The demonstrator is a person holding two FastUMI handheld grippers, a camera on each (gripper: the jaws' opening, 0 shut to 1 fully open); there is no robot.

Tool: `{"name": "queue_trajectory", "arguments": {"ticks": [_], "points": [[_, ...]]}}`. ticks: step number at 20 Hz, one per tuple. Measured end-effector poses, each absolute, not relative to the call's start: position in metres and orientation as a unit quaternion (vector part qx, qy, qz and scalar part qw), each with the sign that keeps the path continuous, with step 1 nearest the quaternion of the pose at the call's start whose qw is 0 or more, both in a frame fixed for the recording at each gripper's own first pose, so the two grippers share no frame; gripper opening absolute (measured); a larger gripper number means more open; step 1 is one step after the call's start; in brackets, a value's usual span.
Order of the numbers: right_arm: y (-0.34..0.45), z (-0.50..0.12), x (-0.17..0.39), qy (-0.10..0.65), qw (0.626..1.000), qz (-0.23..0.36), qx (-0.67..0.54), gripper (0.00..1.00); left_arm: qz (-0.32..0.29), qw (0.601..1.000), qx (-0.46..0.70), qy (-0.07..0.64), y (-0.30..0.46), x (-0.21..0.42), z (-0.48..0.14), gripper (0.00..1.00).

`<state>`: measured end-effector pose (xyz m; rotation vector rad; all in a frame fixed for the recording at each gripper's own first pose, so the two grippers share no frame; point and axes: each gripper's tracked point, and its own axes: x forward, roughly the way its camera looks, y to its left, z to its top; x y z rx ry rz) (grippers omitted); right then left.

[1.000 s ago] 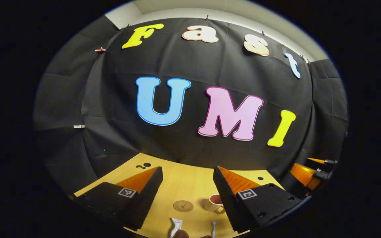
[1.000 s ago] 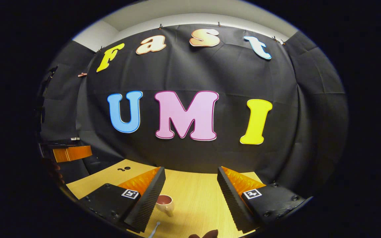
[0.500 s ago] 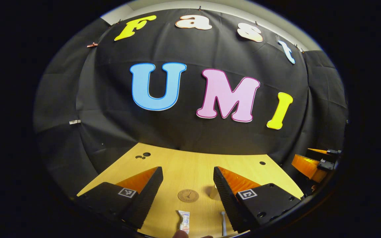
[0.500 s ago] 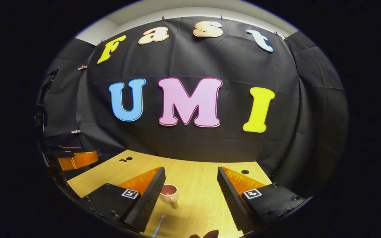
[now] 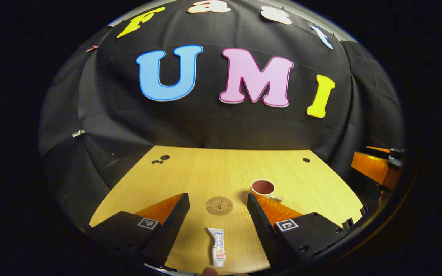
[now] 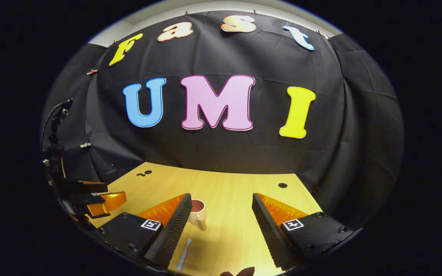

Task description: Put the toothbrush and toothpaste on the desktop into the cup, then pick up the cup and place it on the coaster on the desktop.

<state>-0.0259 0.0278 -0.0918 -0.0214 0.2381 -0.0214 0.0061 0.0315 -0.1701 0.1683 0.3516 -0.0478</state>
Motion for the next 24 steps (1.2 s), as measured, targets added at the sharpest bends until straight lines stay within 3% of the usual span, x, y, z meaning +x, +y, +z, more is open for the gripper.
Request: {"name": "queue_trajectory", "arguments": {"ticks": [14, 24], "points": [[0.001, -0.123, -0.054, 0.173, 0.984, -0.038, -0.021, 0.97, 0.009, 0.936, 0.120, 0.330, 0.056, 0.006, -0.333, 0.92], [-0.011, -0.136, -0.060, 0.196, 0.979, -0.042, -0.018, 0.98, 0.043, 0.911, 0.140, 0.386, 0.074, 0.014, -0.384, 0.84]]}}
